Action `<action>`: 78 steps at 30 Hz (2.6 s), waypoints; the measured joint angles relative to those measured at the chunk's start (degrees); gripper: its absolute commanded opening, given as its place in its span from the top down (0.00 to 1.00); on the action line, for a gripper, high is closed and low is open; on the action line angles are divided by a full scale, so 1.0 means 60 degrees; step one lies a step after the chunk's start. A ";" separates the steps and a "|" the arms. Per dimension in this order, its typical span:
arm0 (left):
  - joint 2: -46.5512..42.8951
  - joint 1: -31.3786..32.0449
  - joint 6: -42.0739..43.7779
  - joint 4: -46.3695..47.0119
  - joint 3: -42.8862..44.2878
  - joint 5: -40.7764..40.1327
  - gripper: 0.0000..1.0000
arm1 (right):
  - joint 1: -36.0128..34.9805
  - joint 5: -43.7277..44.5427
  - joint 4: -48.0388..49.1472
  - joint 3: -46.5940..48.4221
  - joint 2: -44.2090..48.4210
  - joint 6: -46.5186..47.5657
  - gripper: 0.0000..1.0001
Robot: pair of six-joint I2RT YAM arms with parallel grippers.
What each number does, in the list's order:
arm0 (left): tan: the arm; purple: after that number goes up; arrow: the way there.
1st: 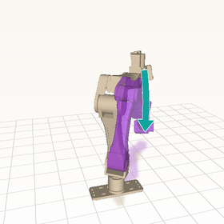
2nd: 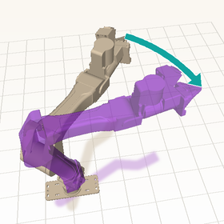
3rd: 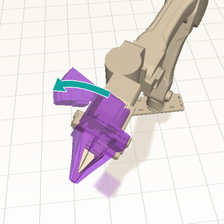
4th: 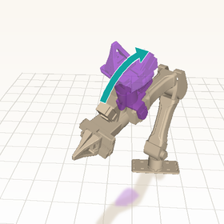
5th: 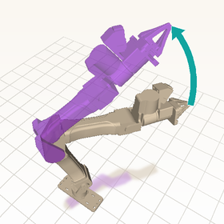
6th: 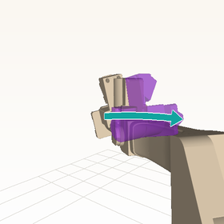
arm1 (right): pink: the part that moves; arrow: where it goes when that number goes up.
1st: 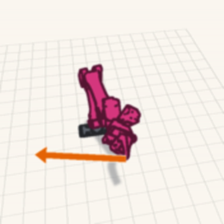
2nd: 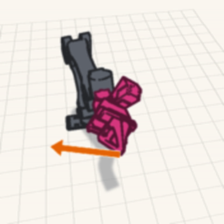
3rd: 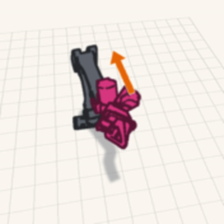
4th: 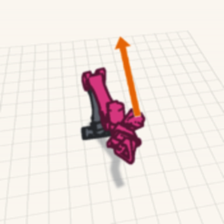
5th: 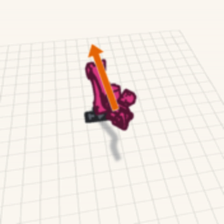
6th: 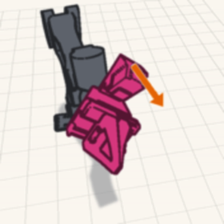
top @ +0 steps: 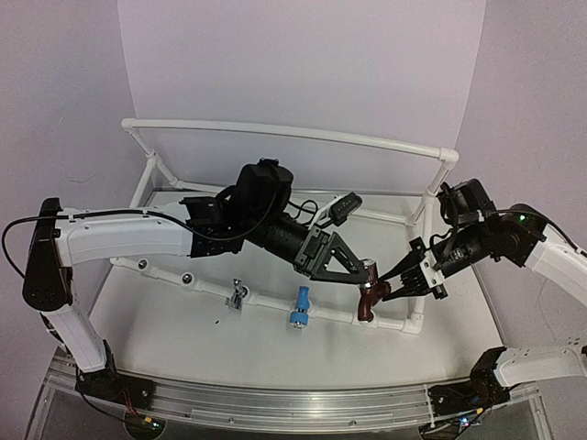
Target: Install the water faucets
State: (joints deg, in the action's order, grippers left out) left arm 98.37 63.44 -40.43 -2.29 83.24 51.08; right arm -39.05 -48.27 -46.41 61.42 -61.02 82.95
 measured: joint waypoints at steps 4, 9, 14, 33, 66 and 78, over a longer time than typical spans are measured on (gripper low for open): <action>0.0054 0.0000 -0.0021 0.0246 0.0000 0.0217 0.44 | -0.0142 -0.0003 0.0090 -0.0017 -0.0047 0.0035 1.00; 0.0069 0.0000 -0.0084 0.0508 0.0000 0.0461 0.56 | -0.0202 -0.0001 0.0162 -0.0034 -0.0063 0.0053 1.00; 0.0104 -0.0013 -0.0034 0.0640 0.0004 0.0495 0.73 | -0.0237 -0.0011 0.0188 -0.0078 -0.0079 -0.0069 1.00; 0.0169 -0.0012 0.0021 -0.0056 0.0051 -0.1294 1.00 | -0.0251 0.1011 0.1153 -0.0108 0.0199 -0.3330 0.02; -0.0044 -0.0029 -0.3826 -0.3445 0.1126 -1.1843 0.97 | -0.0701 0.5337 0.2420 0.2482 -0.3165 -1.0772 0.40; 0.0054 -0.0029 -0.4527 -0.3101 0.1126 -1.1218 0.97 | -0.1374 0.6407 0.2995 0.2820 -0.4223 -1.0173 0.54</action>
State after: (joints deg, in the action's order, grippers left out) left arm 98.70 63.26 -67.59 -20.90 90.00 -16.23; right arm -47.29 -9.83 -28.44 78.34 -86.36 21.91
